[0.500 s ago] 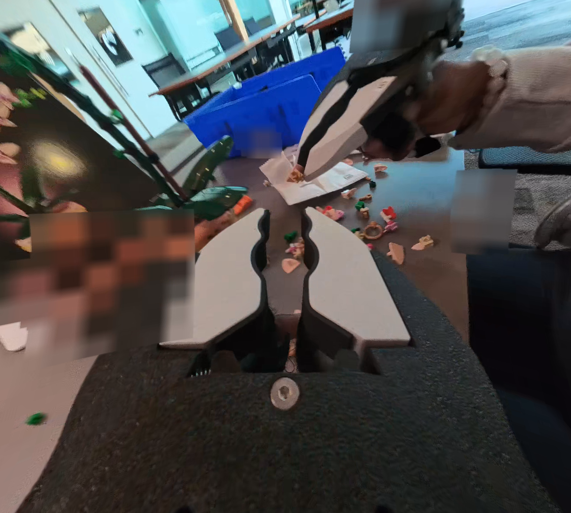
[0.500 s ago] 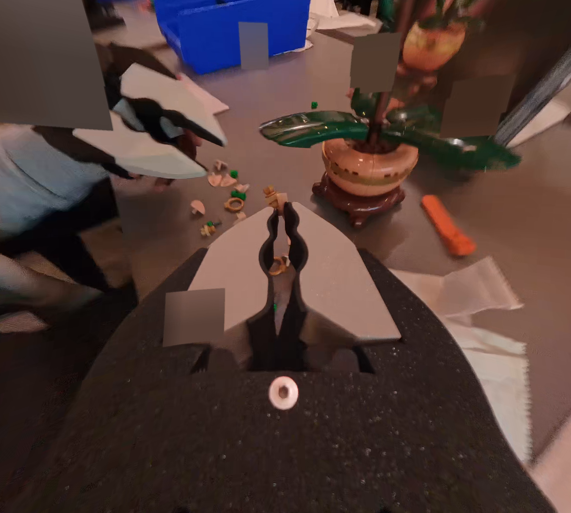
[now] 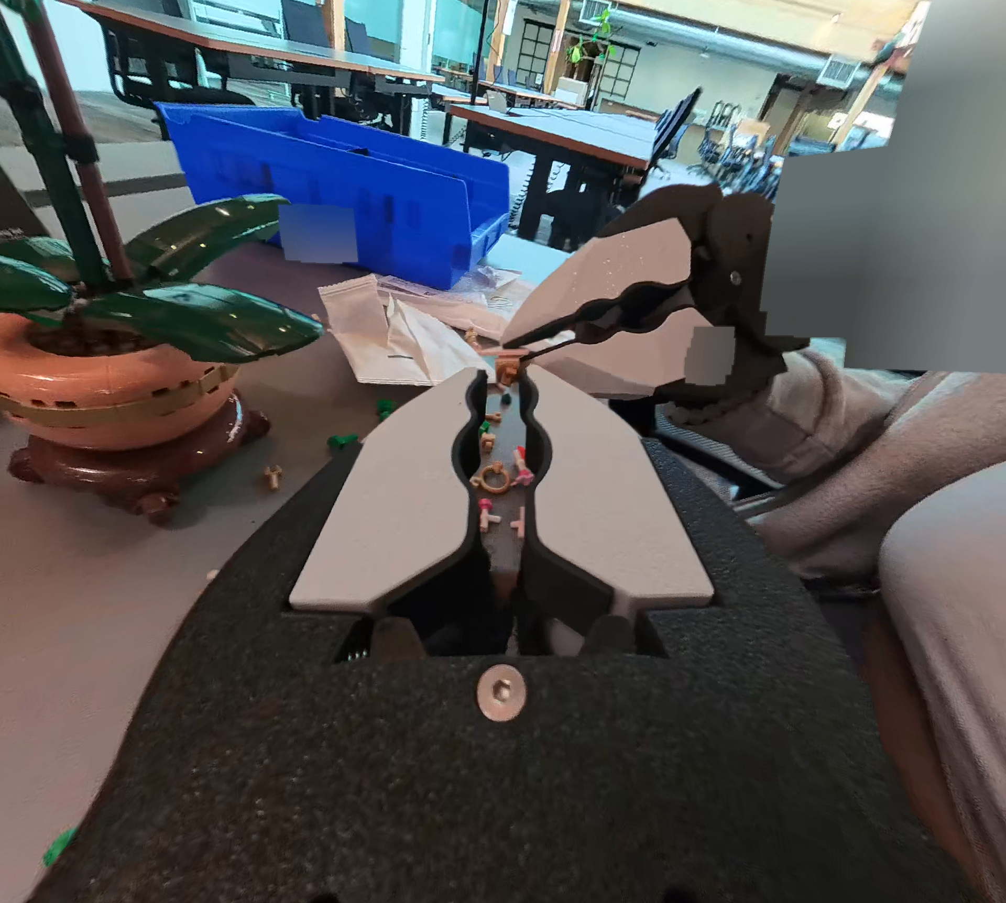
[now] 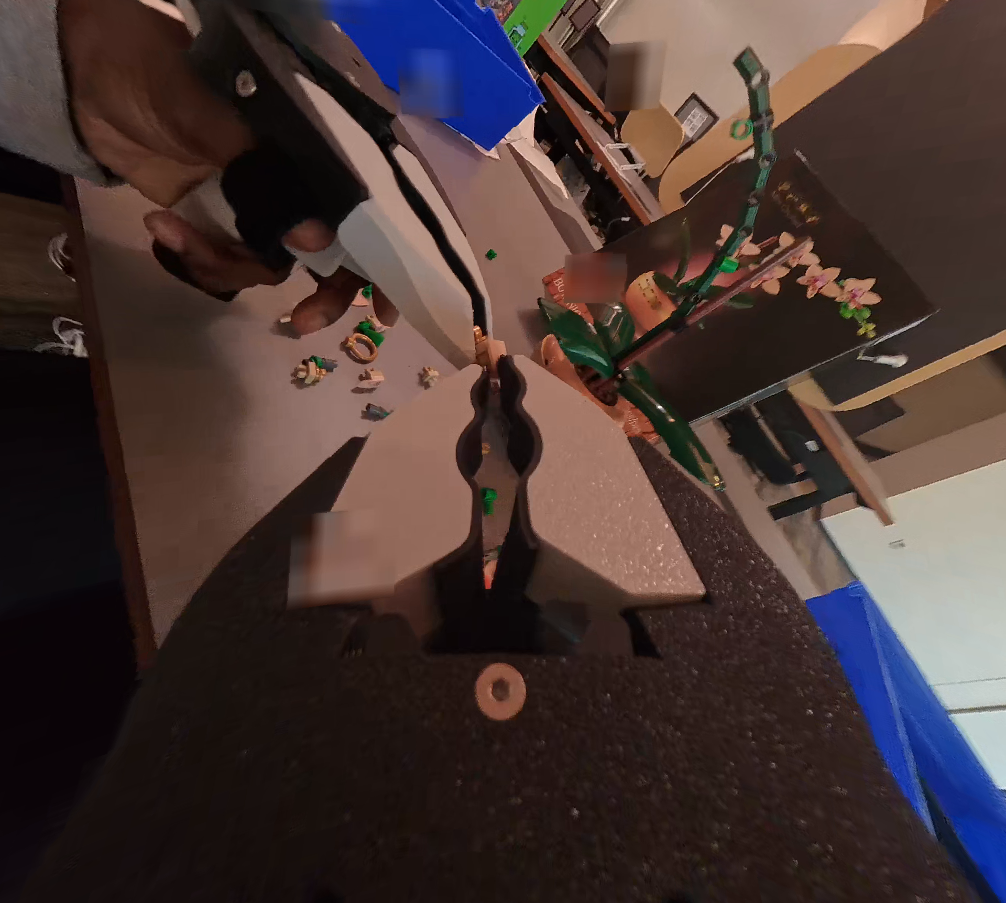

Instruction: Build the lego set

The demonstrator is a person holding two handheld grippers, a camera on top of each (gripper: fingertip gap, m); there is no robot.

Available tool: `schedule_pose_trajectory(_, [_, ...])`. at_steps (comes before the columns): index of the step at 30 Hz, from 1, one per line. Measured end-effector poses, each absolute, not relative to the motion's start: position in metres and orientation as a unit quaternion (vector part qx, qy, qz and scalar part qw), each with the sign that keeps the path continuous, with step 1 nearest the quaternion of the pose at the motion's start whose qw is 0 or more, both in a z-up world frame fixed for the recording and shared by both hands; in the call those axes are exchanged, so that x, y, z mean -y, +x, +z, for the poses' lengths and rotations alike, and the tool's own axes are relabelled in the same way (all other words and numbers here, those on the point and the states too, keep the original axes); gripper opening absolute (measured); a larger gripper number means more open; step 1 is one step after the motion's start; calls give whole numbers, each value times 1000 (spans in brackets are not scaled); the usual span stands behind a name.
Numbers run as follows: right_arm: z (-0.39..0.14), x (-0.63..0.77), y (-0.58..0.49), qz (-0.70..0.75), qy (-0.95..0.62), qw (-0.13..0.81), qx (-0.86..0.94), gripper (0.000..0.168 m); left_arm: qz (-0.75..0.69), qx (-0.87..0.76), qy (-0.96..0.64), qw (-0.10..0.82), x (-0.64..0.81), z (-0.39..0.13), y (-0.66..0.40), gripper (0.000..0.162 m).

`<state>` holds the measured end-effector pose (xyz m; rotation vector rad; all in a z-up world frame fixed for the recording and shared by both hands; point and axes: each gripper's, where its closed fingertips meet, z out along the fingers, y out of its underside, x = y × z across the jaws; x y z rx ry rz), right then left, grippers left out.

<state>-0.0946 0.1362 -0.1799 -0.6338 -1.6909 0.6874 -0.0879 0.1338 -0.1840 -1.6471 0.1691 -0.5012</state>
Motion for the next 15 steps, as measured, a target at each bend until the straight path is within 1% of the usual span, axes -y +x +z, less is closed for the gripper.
schedule_pose_trajectory(3, [-176, -133, -93, 266, -234, 590, 726, 3, -275, -62, -708, 647, -131, -180, -85, 7])
schedule_pose_trajectory(5, [-178, -131, -92, 259, -226, 583, 736, 2, -256, -78, -710, 651, -130, -182, -86, 7])
schedule_pose_trajectory(6, [-181, -131, -93, 273, -240, 568, 738, 2, -223, -97, -716, 654, -131, -185, -87, 6])
schedule_pose_trajectory(8, [-184, -128, -92, 357, -292, 505, 730, 0, -158, -148, -728, 650, -129, -191, -86, 6])
schedule_pose_trajectory(11, [-181, -126, -90, 496, -366, 402, 677, 0, -126, -191, -717, 658, -124, -185, -82, 6])
schedule_pose_trajectory(13, [-176, -143, -94, 545, -430, 373, 616, 0, -126, -249, -715, 641, -116, -190, -67, 4])
schedule_pose_trajectory(15, [-172, -149, -93, 589, -455, 323, 584, 0, -75, -248, -728, 634, -121, -194, -72, 3])
